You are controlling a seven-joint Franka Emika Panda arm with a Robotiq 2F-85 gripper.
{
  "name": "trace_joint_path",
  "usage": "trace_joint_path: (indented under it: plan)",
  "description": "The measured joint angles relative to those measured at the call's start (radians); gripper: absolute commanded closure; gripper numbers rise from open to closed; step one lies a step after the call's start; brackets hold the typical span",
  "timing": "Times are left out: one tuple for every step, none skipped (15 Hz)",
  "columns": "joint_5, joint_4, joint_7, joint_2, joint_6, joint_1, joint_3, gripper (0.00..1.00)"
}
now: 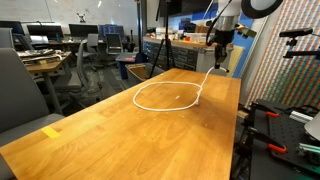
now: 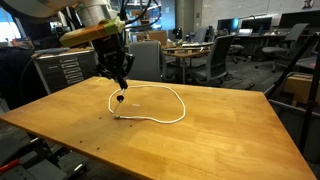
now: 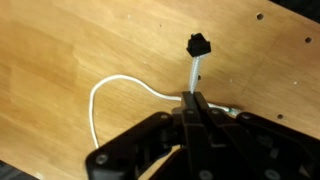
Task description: Tie a knot using the white chord
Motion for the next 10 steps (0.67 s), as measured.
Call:
trace_joint_path:
  plan:
    - [0.007, -0.020, -0.013, -0.025, 0.000, -0.034, -0.035, 0.95]
    - [0.010, -0.039, -0.019, -0.046, 0.001, -0.070, -0.071, 0.95]
    - [0.011, -0.056, -0.019, -0.061, 0.004, -0.104, -0.101, 0.95]
    - [0.015, -0.062, -0.014, -0.063, 0.010, -0.133, -0.123, 0.95]
    - [0.024, -0.062, 0.003, -0.058, 0.018, -0.156, -0.134, 0.95]
    - [0.033, -0.063, 0.027, -0.048, 0.031, -0.170, -0.136, 0.95]
    - [0.043, -0.063, 0.051, -0.034, 0.043, -0.173, -0.135, 0.95]
    - [0.047, -0.064, 0.081, -0.018, 0.059, -0.173, -0.127, 0.95]
    - [0.051, -0.065, 0.109, 0.001, 0.077, -0.170, -0.116, 0.95]
    - [0.055, -0.065, 0.132, 0.020, 0.093, -0.166, -0.103, 0.92]
